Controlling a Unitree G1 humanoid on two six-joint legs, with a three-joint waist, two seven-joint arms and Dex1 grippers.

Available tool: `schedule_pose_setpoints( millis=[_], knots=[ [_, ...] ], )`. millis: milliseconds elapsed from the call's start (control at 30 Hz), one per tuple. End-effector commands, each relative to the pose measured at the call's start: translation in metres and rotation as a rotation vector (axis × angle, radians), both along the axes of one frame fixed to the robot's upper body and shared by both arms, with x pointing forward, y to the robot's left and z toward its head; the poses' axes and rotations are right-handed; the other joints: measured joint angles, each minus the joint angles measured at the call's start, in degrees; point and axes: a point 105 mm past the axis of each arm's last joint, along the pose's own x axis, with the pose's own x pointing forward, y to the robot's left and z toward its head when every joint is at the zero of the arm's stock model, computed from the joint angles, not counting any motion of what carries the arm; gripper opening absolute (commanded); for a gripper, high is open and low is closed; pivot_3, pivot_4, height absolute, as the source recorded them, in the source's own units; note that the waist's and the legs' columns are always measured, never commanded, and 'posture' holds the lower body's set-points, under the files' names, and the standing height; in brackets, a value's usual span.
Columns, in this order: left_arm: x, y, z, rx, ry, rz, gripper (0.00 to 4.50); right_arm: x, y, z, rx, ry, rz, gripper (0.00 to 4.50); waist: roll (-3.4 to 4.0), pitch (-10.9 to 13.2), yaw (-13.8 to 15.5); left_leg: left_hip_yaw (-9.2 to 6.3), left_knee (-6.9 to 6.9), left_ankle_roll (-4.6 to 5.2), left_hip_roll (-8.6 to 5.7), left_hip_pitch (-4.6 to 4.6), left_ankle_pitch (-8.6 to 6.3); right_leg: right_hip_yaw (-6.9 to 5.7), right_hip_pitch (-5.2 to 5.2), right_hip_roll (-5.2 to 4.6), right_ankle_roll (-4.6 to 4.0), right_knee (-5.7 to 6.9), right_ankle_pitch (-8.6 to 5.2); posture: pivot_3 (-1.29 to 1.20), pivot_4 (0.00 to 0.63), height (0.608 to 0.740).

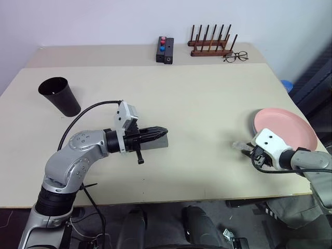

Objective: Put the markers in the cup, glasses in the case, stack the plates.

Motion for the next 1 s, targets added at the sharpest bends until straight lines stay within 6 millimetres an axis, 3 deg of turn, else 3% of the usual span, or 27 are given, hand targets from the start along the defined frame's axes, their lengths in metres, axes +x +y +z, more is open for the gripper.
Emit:
schedule_pose_setpoints(
  millis=[33, 267, 367, 433, 633, 733, 900, 1000],
  knots=[
    [-0.003, 0.000, 0.008, -0.011, -0.048, -0.009, 0.00, 0.003, 0.001, 0.008, 0.016, -0.030, 0.009, 0.03, 0.00, 0.00, 0.00, 0.00, 0.01, 0.00, 0.00, 0.00, 0.00, 0.00, 0.01, 0.00, 0.00, 0.00, 0.00, 0.00, 0.150, 0.740],
    [0.002, 0.009, 0.000, -0.002, -0.057, 0.030, 0.00, 0.019, 0.004, 0.050, 0.048, -0.171, 0.012, 0.03, 0.00, 0.00, -0.12, 0.00, 0.02, 0.01, 0.00, 0.00, -0.01, 0.00, 0.00, 0.00, 0.00, 0.00, 0.00, 0.00, 0.150, 0.740],
    [0.007, 0.016, -0.003, 0.005, -0.068, 0.061, 0.00, 0.034, -0.015, 0.079, 0.013, -0.277, -0.068, 0.03, 0.01, 0.00, -0.11, 0.00, 0.02, 0.01, 0.00, 0.00, -0.01, 0.00, 0.00, 0.00, -0.01, 0.00, 0.00, 0.00, 0.150, 0.740],
    [0.012, 0.021, -0.004, 0.007, -0.076, 0.088, 0.00, 0.040, -0.035, 0.088, -0.045, -0.301, -0.136, 0.03, 0.01, 0.00, 0.03, 0.00, 0.04, 0.01, 0.00, -0.01, -0.01, 0.00, 0.00, -0.01, -0.01, 0.00, 0.01, 0.00, 0.150, 0.740],
    [0.020, 0.042, -0.011, 0.038, -0.099, 0.175, 0.00, 0.034, -0.081, 0.070, -0.153, -0.213, -0.254, 0.03, 0.00, 0.00, 0.59, 0.01, 0.03, 0.21, -0.01, -0.03, -0.12, 0.00, 0.01, -0.01, -0.01, -0.10, -0.01, 0.00, 0.150, 0.740],
    [0.018, 0.049, -0.014, 0.046, -0.102, 0.196, 0.00, 0.032, -0.087, 0.062, -0.158, -0.171, -0.252, 0.03, 0.04, 0.01, 0.27, 0.03, 0.02, 0.26, -0.01, -0.03, -0.15, 0.01, 0.00, -0.01, 0.01, -0.09, -0.01, 0.00, 0.150, 0.740],
    [0.014, 0.053, -0.016, 0.043, -0.106, 0.218, 0.00, 0.039, -0.080, 0.072, -0.146, -0.211, -0.224, 2.18, 0.06, 0.00, -0.37, 0.04, 0.05, 0.26, -0.01, 0.01, -0.15, 0.03, 0.00, -0.01, 0.01, -0.03, -0.01, 0.00, 0.150, 0.740],
    [0.013, 0.060, -0.013, 0.037, -0.116, 0.263, 0.00, 0.041, -0.068, 0.084, -0.092, -0.245, -0.144, 2.18, 0.06, 0.00, -0.22, 0.04, 0.04, 0.26, 0.00, 0.02, -0.15, 0.03, 0.01, -0.01, 0.01, -0.03, -0.01, 0.00, 0.150, 0.740]
  ],
)
